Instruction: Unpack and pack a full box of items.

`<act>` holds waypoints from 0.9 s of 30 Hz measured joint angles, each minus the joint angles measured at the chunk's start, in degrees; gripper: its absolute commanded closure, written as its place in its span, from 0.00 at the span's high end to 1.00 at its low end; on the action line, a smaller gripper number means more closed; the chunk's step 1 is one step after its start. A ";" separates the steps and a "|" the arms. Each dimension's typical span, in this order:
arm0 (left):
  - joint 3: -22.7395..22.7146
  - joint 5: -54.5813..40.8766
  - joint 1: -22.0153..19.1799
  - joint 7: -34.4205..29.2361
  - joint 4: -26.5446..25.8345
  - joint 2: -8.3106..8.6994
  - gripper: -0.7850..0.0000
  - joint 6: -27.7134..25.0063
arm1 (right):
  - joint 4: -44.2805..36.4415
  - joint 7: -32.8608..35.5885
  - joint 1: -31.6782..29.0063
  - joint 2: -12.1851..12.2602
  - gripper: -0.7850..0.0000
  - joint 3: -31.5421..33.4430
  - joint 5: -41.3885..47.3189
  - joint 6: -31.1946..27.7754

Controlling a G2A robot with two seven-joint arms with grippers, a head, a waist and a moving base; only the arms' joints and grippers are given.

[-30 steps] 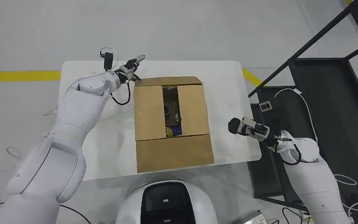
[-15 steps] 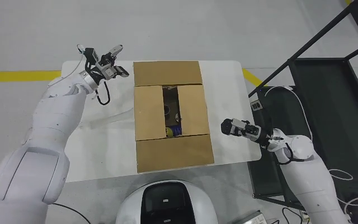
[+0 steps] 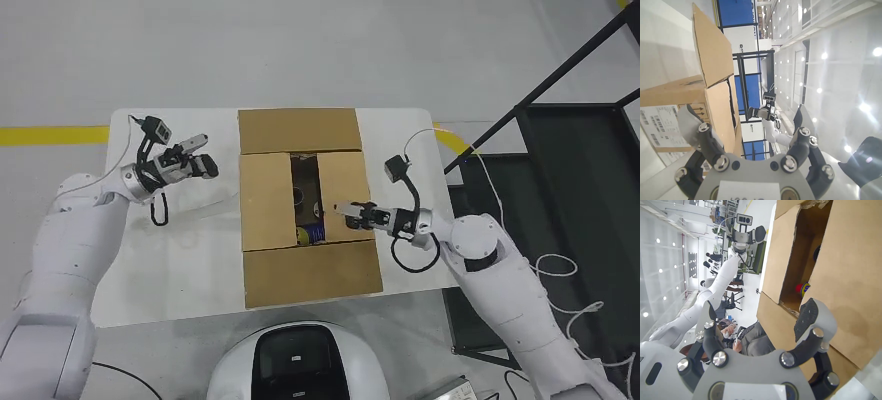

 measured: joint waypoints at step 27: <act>-14.10 3.48 22.53 7.00 -35.20 5.78 1.00 5.88 | 1.09 -3.42 3.91 -1.34 1.00 -5.85 -1.00 5.68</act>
